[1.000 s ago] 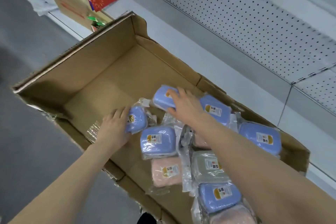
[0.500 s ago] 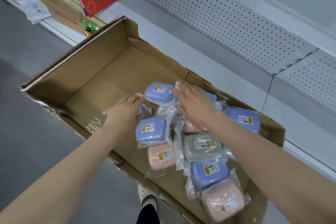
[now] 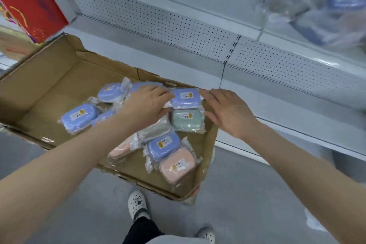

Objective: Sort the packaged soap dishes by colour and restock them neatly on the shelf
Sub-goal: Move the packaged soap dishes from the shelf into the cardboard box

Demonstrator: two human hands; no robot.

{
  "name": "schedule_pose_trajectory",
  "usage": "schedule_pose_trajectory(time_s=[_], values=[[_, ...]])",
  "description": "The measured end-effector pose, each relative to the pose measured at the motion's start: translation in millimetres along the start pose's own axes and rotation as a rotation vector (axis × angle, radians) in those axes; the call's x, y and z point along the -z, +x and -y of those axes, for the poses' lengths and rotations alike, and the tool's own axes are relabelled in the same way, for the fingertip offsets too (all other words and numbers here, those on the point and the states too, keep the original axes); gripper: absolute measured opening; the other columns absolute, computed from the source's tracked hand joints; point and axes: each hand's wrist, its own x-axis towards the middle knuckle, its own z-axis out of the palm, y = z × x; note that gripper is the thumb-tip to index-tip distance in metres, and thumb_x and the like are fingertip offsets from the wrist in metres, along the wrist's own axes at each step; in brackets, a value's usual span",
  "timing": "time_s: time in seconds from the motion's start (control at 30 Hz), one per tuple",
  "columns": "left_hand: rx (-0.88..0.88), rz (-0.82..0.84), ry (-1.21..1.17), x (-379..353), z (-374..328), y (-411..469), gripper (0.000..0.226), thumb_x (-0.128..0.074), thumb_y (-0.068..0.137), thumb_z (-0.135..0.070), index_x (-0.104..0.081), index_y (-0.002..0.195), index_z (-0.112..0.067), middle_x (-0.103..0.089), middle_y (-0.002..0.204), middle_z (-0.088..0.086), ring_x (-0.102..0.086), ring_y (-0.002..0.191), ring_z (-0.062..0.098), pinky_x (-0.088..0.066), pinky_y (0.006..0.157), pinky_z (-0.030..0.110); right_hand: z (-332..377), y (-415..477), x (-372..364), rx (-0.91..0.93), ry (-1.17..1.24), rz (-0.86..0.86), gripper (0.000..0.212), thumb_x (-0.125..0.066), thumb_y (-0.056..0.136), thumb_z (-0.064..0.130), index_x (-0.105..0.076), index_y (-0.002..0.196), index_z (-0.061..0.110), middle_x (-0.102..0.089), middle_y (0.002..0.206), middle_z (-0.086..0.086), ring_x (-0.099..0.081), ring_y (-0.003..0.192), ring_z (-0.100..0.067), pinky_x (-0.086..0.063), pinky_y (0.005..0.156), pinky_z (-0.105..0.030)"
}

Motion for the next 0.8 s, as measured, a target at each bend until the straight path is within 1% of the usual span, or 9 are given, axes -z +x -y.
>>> schedule_pose_trajectory(time_s=[0.07, 0.13, 0.27, 0.37, 0.43, 0.5, 0.53, 0.63, 0.8], values=[[-0.056, -0.025, 0.011, 3, -45, 24, 0.04, -0.077, 0.078, -0.026, -0.067, 0.111, -0.007, -0.068, 0.108, 0.014, -0.063, 0.098, 0.037, -0.054, 0.083, 0.047, -27, -47, 13, -0.063, -0.003, -0.041, 0.053, -0.046, 0.095, 0.038, -0.05, 0.137, 0.007, -0.059, 0.123, -0.015, -0.056, 0.11, -0.037, -0.046, 0.094, -0.044], [-0.125, -0.075, 0.008, 3, -91, 50, 0.04, -0.075, 0.081, -0.027, -0.064, 0.115, -0.009, -0.067, 0.109, 0.014, -0.062, 0.098, 0.037, -0.053, 0.085, 0.047, -56, -98, 21, -0.14, -0.011, -0.065, 0.055, -0.039, 0.095, 0.041, -0.05, 0.137, 0.006, -0.058, 0.125, -0.016, -0.056, 0.11, -0.037, -0.046, 0.094, -0.045], [-0.202, -0.135, -0.042, 1, -182, 102, 0.038, -0.06, 0.087, -0.035, -0.065, 0.117, -0.012, -0.067, 0.109, 0.009, -0.061, 0.098, 0.034, -0.05, 0.089, 0.043, -108, -195, 31, -0.297, -0.048, -0.081, 0.057, -0.037, 0.096, 0.043, -0.05, 0.137, 0.007, -0.058, 0.126, -0.015, -0.057, 0.11, -0.036, -0.046, 0.095, -0.044], [-0.224, -0.167, -0.08, -3, -247, 139, 0.04, -0.066, 0.085, -0.033, -0.066, 0.119, -0.011, -0.067, 0.111, 0.01, -0.062, 0.1, 0.034, -0.05, 0.087, 0.042, -142, -258, 42, -0.391, -0.09, -0.092, 0.057, -0.038, 0.094, 0.043, -0.052, 0.135, 0.007, -0.06, 0.123, -0.014, -0.059, 0.107, -0.035, -0.049, 0.093, -0.043], [-0.245, -0.174, -0.107, -4, -284, 163, 0.043, -0.071, 0.084, -0.031, -0.064, 0.122, -0.012, -0.066, 0.114, 0.009, -0.061, 0.102, 0.034, -0.051, 0.086, 0.043, -165, -293, 49, -0.441, -0.124, -0.127, 0.053, -0.048, 0.094, 0.04, -0.054, 0.134, 0.006, -0.061, 0.121, -0.015, -0.06, 0.106, -0.035, -0.05, 0.092, -0.044], [-0.259, -0.177, -0.13, -1, -317, 184, 0.046, -0.071, 0.084, -0.032, -0.061, 0.125, -0.015, -0.064, 0.118, 0.006, -0.059, 0.105, 0.031, -0.051, 0.087, 0.041, -188, -320, 56, -0.484, -0.155, -0.162, 0.052, -0.064, 0.09, 0.035, -0.056, 0.132, 0.005, -0.063, 0.12, -0.016, -0.061, 0.106, -0.036, -0.051, 0.092, -0.044], [-0.26, -0.178, -0.139, 0, -331, 195, 0.047, -0.07, 0.084, -0.033, -0.06, 0.127, -0.016, -0.063, 0.12, 0.004, -0.058, 0.107, 0.03, -0.049, 0.089, 0.04, -200, -331, 59, -0.507, -0.166, -0.173, 0.054, -0.069, 0.088, 0.033, -0.057, 0.132, 0.004, -0.064, 0.119, -0.017, -0.062, 0.105, -0.037, -0.051, 0.092, -0.044], [-0.258, -0.182, -0.156, 4, -365, 229, 0.052, -0.071, 0.083, -0.033, -0.058, 0.13, -0.016, -0.061, 0.125, 0.004, -0.056, 0.11, 0.03, -0.048, 0.09, 0.038, -235, -351, 66, -0.568, -0.184, -0.201, 0.056, -0.074, 0.084, 0.03, -0.058, 0.131, 0.003, -0.065, 0.116, -0.018, -0.063, 0.102, -0.038, -0.053, 0.089, -0.045], [-0.259, -0.176, -0.151, 5, -401, 302, 0.06, -0.071, 0.083, -0.035, -0.052, 0.136, -0.016, -0.055, 0.131, 0.004, -0.053, 0.114, 0.03, -0.05, 0.085, 0.04, -299, -359, 71, -0.655, -0.2, -0.236, 0.057, -0.079, 0.079, 0.027, -0.06, 0.127, 0.003, -0.066, 0.114, -0.018, -0.064, 0.101, -0.038, -0.053, 0.086, -0.045]])
